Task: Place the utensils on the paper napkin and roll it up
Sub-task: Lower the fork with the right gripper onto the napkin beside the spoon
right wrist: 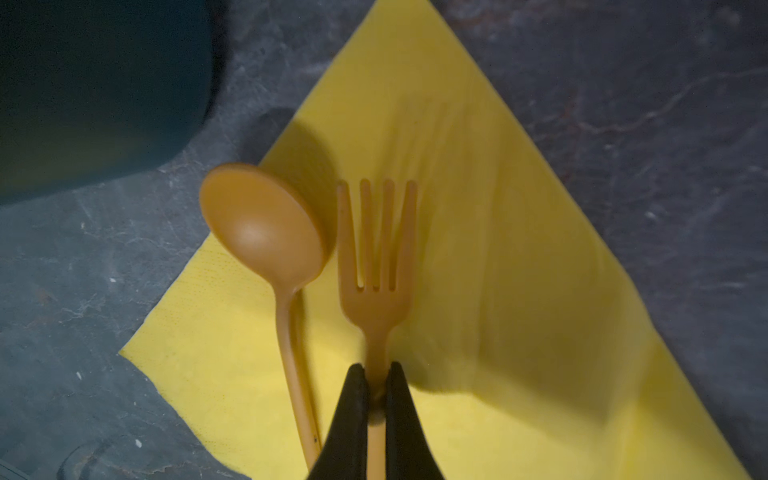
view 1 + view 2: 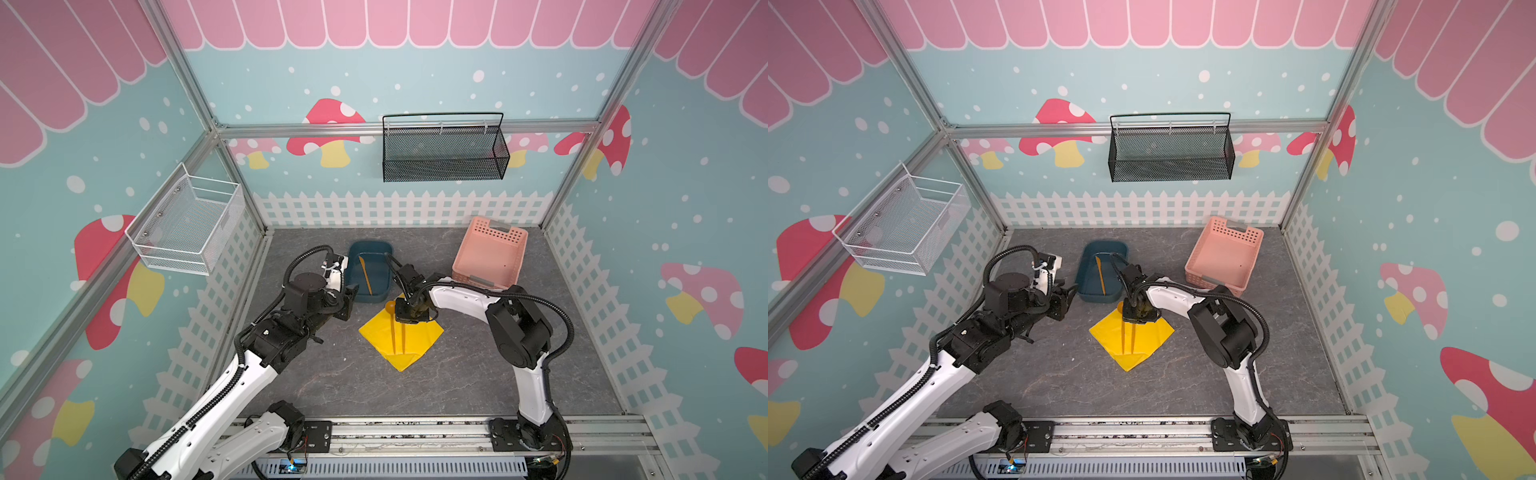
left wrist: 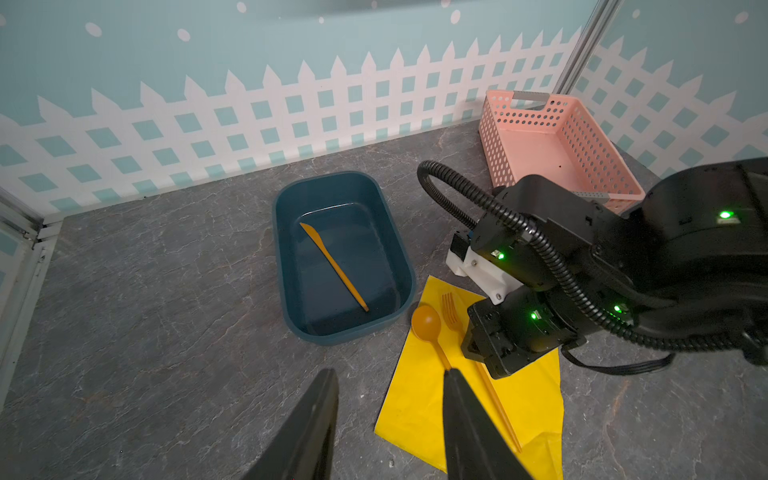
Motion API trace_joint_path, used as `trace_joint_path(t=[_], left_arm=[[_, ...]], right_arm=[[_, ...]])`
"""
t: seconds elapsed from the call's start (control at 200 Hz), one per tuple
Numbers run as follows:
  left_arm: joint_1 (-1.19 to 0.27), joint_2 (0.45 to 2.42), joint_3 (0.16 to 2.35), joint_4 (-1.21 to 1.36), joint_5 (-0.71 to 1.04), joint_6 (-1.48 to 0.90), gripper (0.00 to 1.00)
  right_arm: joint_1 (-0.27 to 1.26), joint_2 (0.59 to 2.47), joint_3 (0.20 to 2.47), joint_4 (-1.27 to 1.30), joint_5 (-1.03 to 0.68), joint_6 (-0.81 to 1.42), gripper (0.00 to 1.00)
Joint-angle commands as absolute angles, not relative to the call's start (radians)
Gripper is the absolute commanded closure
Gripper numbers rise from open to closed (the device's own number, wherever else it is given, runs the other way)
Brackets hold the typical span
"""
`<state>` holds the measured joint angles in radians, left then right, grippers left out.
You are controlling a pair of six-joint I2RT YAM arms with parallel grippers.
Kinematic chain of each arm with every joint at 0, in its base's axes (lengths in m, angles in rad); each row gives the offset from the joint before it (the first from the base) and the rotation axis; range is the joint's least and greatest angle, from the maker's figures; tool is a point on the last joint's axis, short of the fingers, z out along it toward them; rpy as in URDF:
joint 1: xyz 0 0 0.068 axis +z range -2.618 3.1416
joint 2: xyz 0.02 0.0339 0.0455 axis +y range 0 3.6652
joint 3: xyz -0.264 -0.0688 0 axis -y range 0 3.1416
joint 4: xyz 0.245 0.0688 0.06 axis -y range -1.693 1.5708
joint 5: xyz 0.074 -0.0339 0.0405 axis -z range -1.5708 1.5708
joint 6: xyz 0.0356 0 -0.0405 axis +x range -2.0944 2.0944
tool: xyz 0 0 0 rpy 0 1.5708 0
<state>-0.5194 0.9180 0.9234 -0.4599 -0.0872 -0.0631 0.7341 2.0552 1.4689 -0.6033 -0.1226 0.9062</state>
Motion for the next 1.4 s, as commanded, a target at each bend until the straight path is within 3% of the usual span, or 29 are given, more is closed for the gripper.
trace_joint_path(t=[0.0,0.635,1.026,1.396], left_arm=[[-0.524,0.907,0.914,-0.479,-0.102,-0.039,0.57],[-0.524,0.911,0.911,-0.479,-0.108,-0.039,0.57],[-0.524,0.915,0.913,-0.479,-0.104,-0.041,0.57],[-0.524,0.917,0.913,-0.478,-0.099,-0.041,0.56]], right_arm=[[0.74,2.075,1.495,-0.623,-0.104,0.913,0.96],[0.737,2.103,1.515,-0.627,-0.104,0.906,0.92],[0.739,2.086,1.517,-0.629,-0.101,0.913,0.8],[0.738,2.093,1.526,-0.629,-0.111,0.894,0.88]])
